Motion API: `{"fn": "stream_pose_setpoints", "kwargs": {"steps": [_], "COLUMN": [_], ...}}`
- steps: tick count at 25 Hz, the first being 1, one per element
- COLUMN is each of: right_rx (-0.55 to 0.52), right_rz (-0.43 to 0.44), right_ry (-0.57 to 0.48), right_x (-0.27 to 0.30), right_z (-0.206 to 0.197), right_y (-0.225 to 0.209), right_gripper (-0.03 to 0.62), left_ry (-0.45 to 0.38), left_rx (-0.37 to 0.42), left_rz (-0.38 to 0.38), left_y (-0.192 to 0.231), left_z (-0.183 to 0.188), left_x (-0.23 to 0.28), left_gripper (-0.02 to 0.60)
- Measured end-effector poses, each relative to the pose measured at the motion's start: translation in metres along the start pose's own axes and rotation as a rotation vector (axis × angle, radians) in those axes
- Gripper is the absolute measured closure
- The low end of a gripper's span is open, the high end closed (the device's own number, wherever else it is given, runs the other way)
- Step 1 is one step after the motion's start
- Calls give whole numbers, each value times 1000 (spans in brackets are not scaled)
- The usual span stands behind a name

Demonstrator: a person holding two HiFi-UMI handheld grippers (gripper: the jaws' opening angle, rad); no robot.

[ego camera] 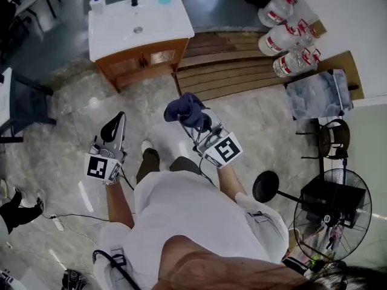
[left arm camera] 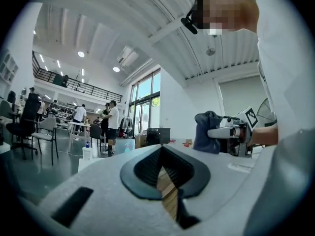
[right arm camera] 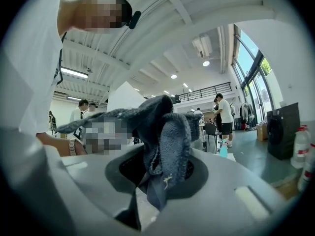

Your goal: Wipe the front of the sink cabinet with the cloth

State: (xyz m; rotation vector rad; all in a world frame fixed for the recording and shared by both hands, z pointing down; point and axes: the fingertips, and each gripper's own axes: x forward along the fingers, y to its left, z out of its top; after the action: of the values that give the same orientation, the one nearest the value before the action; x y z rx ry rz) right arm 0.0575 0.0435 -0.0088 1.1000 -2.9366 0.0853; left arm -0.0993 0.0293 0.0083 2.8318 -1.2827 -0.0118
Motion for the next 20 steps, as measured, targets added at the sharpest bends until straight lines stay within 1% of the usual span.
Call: {"fn": "stream_pose_setpoints", "kwargs": {"steps": [2,5,8,10,14,17,20], "right_rx": [15,26,32,37,37,33,10], "right_rz": [-9,8,34,49,74,104,122], "right_ry": [20,50,51,53,60,60,38], "right_x": [22,48,74,92,126,149,180], "right_z": [-7,-16,-33,-54,-119,-180,-244], "right_y": [-10,-23,-44,-66,-109,-125,-140], "right_gripper": [510,510,510,510,510,511,510], "left_ry": [4,18,37,44,61,57,35], "left_rx": [-6,-15,-29,-47,-63,-88,-87], "left_rz": [-12,-22,-14,-2,11,44,63], "left_y": [23,45,65,79,98,110,133], "left_z": [-4,-13,-37,-59,-124,-183,-249], "left_x": [12,29,49,67,102,117,131], "left_gripper": [581,581,581,581,581,581,581]}}
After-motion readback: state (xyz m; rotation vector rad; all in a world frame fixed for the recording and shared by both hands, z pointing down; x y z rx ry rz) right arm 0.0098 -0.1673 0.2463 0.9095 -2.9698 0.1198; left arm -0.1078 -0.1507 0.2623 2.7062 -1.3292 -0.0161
